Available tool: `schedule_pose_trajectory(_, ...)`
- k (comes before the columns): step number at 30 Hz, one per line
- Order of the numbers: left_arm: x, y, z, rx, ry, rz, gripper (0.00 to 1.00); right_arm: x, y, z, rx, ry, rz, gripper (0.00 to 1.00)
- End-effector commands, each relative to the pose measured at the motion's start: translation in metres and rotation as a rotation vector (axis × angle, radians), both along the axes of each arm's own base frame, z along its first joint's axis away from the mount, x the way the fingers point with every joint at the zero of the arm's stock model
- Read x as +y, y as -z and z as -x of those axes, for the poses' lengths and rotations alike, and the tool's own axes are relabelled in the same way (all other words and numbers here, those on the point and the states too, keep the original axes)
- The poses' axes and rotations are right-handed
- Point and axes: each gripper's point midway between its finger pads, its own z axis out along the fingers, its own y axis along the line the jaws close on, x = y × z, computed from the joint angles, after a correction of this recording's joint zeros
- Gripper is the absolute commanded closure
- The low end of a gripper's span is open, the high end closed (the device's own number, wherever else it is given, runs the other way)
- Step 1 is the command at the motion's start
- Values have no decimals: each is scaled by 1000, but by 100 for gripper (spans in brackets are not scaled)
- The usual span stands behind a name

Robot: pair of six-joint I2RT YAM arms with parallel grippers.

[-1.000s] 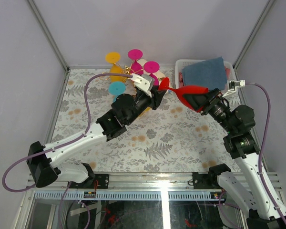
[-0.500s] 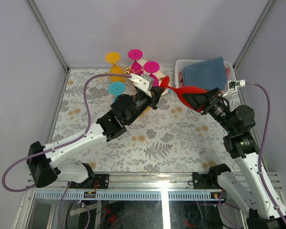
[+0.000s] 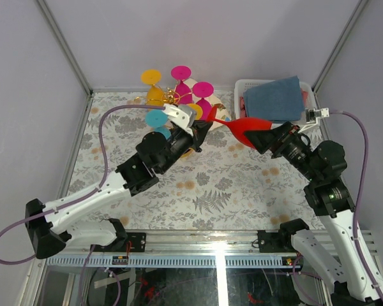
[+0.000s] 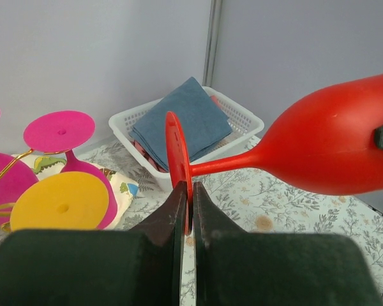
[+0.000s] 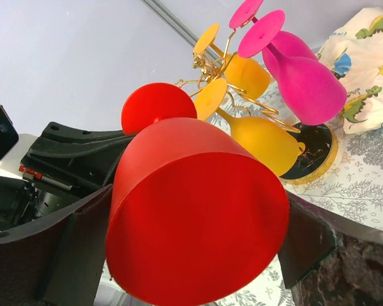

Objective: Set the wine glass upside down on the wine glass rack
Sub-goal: Adjust the wine rack at the center of the board.

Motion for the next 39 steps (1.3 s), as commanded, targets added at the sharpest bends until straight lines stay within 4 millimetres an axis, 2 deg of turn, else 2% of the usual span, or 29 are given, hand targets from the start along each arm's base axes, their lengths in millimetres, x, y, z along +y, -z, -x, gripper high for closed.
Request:
schedule_pose_trajectory(1,47,-32,2,-50,-132,72,100,-25,-23,1,-104,129,98,0)
schedule_pose_trajectory(11,122,-70,28,-99,-273,96,100,-42,-13,-13,-113,213,286,0)
schedule_pose_trajectory(16,169,-85,44,-125,-370,120,100,-40,-4,-31,-57,211,348,1)
schedule_pose_trajectory(19,197,-97,56,-138,-413,153,100,-31,-1,-46,-30,177,353,2)
schedule_pose_trajectory(23,225,-110,71,-155,-443,203,100,-10,-6,-63,-30,123,323,4)
schedule_pose_trajectory(31,266,-115,85,-161,-533,240,100,64,-30,-89,-103,58,372,7)
schedule_pose_trajectory(36,281,-114,91,-172,-561,279,100,101,-43,-114,-129,41,369,13)
schedule_pose_trajectory(39,284,-112,92,-176,-568,286,100,134,-44,-127,-141,7,391,16)
